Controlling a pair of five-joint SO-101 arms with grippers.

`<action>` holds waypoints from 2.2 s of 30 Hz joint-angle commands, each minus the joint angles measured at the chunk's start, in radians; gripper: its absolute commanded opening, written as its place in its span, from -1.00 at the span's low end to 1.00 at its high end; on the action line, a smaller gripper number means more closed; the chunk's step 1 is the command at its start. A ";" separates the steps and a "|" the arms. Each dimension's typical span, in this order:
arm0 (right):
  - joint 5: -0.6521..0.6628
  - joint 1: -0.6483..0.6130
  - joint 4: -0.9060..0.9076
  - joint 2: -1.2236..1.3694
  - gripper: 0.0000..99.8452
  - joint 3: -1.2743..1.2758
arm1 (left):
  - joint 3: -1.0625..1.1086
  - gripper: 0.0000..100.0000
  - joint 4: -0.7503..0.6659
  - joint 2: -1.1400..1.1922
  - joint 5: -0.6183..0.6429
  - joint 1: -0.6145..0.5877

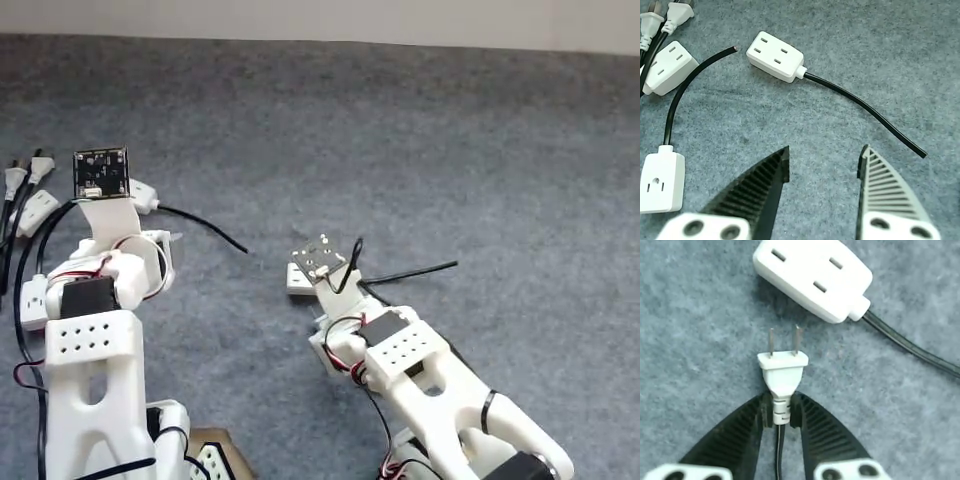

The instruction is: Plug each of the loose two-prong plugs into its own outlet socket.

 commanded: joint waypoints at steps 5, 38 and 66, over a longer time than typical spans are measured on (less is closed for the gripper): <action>-0.049 0.038 -0.024 -0.002 -0.78 -0.012 | -0.002 -0.52 -0.020 0.001 0.008 0.001; 0.020 0.035 -0.143 -0.002 -0.78 0.104 | 0.007 -0.52 -0.018 -0.001 0.003 0.025; 0.548 0.077 0.562 -0.013 -0.99 -0.562 | -0.122 -0.52 0.272 0.001 -0.040 0.114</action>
